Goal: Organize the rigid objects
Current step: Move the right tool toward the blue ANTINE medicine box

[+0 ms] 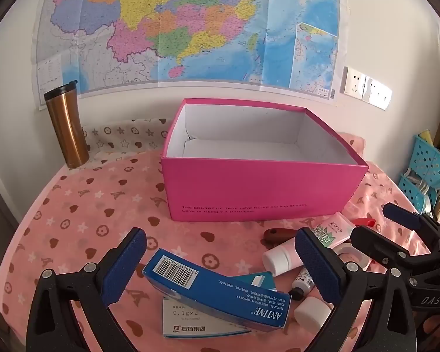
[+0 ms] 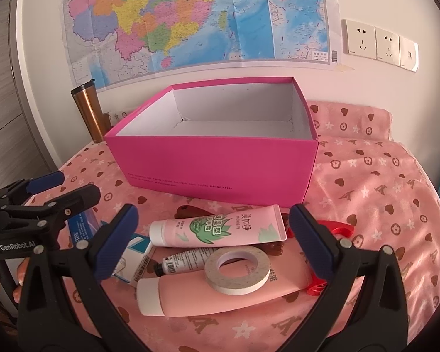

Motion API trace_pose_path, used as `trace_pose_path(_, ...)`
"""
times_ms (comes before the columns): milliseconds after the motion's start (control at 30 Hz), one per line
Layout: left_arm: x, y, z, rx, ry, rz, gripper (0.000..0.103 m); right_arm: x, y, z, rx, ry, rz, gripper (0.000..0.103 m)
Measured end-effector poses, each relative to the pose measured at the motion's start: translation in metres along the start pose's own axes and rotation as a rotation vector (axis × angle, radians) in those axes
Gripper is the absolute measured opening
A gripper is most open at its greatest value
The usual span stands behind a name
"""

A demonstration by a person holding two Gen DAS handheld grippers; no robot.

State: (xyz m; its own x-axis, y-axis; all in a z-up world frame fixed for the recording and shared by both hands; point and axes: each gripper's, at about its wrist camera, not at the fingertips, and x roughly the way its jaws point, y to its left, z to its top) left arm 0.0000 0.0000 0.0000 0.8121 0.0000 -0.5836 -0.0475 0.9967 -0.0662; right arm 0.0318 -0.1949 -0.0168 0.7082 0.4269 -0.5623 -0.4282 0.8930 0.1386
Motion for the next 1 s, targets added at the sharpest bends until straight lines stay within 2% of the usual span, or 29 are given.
trace_pose_path(733,-0.001,0.000,0.000,-0.003,-0.002,0.000,0.103,-0.001,0.001,-0.001,0.001,0.005,0.018,0.103)
trace_pose_path(867,-0.002,0.014,0.002,-0.015,-0.008,-0.005,0.103,0.000,0.006,-0.004,-0.018,0.020,0.055,0.103)
trace_pose_path(1000,-0.009,0.032,0.002,-0.021,-0.015,0.009,0.103,0.000,0.022,-0.011,-0.081,0.050,0.140,0.102)
